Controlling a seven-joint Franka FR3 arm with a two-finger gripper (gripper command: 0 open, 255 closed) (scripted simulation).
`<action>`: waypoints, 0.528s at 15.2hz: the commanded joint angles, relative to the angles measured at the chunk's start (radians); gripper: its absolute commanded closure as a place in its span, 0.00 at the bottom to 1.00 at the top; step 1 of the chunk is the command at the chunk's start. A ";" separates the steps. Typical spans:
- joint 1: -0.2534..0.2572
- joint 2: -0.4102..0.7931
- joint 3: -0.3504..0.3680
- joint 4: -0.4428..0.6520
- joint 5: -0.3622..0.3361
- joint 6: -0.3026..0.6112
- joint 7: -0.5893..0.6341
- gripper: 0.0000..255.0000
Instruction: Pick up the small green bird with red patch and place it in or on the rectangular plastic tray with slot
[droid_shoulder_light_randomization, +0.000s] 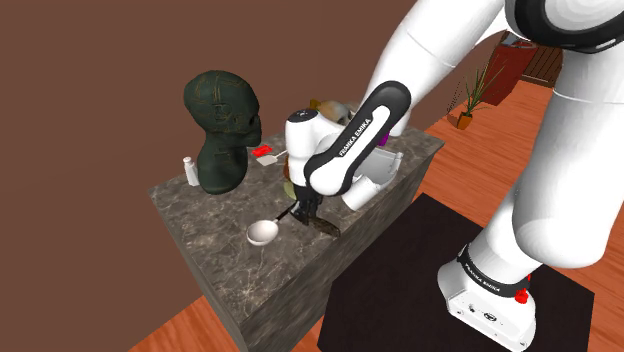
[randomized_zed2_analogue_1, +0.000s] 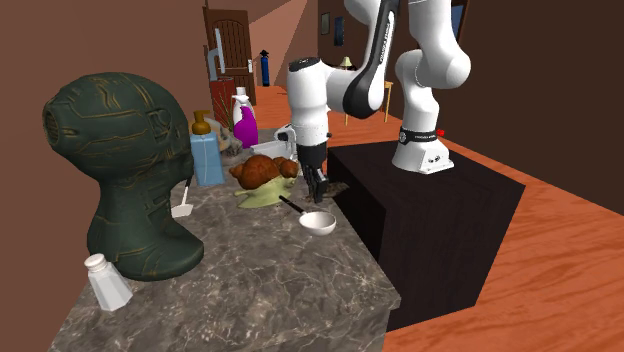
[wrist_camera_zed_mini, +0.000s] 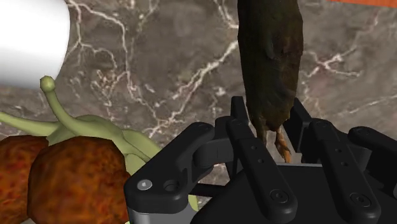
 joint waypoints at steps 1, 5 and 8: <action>-0.005 -0.029 0.007 -0.003 0.013 -0.025 -0.010 1.00; -0.011 -0.084 0.018 -0.004 0.039 -0.076 -0.028 1.00; -0.015 -0.124 0.024 -0.003 0.057 -0.116 -0.041 1.00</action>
